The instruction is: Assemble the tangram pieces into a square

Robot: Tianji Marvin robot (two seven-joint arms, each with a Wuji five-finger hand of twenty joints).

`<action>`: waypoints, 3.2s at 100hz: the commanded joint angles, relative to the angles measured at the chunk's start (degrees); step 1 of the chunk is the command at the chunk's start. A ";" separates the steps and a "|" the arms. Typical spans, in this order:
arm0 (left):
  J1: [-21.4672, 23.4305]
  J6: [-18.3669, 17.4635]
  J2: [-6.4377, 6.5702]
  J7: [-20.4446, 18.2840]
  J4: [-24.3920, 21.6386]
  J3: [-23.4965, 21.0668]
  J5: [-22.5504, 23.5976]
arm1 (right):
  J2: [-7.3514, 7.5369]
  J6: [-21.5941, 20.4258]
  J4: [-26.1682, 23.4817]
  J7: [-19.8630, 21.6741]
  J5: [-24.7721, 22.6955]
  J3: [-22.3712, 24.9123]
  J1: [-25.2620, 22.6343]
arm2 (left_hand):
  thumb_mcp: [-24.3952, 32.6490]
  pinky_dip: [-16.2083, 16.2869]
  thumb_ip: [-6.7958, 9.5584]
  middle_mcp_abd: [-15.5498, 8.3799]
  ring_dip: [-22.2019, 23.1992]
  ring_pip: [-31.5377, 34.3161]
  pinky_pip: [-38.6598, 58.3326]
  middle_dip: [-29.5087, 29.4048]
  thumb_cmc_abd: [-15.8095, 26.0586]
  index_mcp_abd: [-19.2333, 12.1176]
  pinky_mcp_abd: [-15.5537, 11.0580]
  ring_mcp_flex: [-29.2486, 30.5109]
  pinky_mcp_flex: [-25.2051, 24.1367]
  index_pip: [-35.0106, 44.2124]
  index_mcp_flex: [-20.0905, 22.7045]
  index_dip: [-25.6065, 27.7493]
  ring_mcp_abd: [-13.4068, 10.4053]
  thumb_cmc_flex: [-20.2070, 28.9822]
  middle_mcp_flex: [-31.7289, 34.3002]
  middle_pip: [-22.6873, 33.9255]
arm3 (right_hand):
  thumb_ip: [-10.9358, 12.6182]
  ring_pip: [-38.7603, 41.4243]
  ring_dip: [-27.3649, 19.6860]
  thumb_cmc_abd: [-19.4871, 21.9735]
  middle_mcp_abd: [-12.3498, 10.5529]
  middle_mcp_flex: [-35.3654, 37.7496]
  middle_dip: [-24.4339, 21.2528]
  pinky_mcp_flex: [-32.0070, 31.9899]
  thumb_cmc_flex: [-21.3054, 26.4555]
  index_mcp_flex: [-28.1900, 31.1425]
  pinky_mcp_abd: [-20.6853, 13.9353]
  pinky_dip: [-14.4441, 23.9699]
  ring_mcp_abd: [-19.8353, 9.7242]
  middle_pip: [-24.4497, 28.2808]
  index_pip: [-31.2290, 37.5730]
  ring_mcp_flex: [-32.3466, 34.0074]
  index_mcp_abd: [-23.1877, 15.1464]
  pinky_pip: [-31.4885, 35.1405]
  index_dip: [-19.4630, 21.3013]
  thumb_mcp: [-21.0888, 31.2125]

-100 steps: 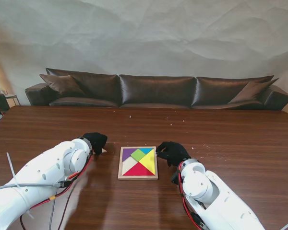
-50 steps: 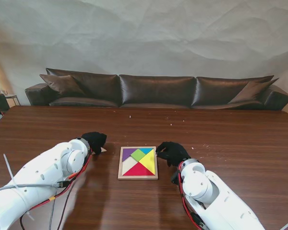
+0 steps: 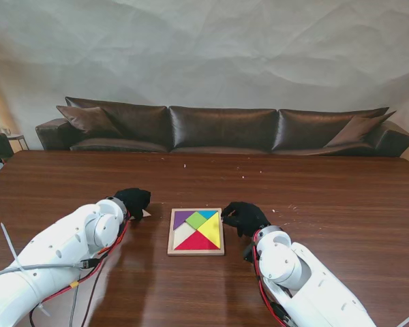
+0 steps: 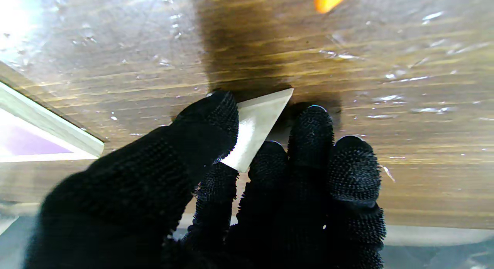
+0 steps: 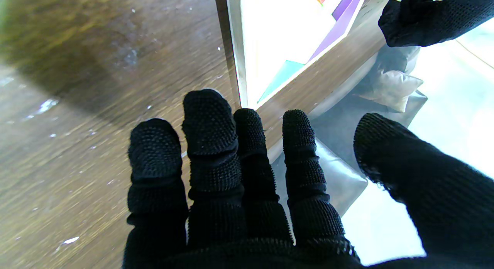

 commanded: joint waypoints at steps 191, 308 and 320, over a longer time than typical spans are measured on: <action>6.56 -3.31 -0.18 -2.77 -4.61 -8.85 -1.46 | -0.15 -0.72 0.94 1.58 0.62 -0.53 0.51 | -1.90 2.86 3.26 -6.01 -1.35 0.54 7.89 0.83 2.27 -1.11 -7.66 4.07 6.49 13.80 9.44 -0.95 -3.70 10.91 -2.10 2.73 | 1.50 0.98 -0.17 1.88 1.40 -2.00 -1.03 -7.70 -0.41 -0.52 0.48 1.56 0.22 0.67 0.54 -0.95 0.14 1.59 -0.24 -1.37; 6.69 -2.21 -0.15 -4.11 -5.97 -8.08 -1.94 | -0.21 -0.73 1.13 1.51 0.84 -0.48 0.51 | -2.44 1.95 3.26 -6.17 -1.78 -0.50 5.32 -0.19 3.10 -0.94 -6.64 4.04 4.83 12.09 8.32 -3.68 -4.75 11.34 -2.72 -1.17 | 1.54 1.05 -0.21 2.17 1.55 -2.09 -1.03 -7.48 -0.35 -0.51 0.33 1.45 0.14 0.84 0.69 -0.87 0.15 1.71 -0.28 -1.34; 7.48 -2.35 0.00 -4.45 -7.74 -9.99 -1.64 | -0.20 -0.78 1.16 1.58 0.88 -0.54 0.53 | -2.38 1.89 3.18 -6.27 -1.77 -0.52 5.32 -0.25 3.09 -1.04 -6.98 4.14 5.04 12.19 8.67 -3.55 -4.84 11.29 -2.61 -1.11 | 1.54 1.05 -0.22 2.19 1.61 -2.16 -1.04 -7.43 -0.37 -0.51 0.27 1.44 0.01 0.82 0.70 -0.86 0.18 1.73 -0.29 -1.37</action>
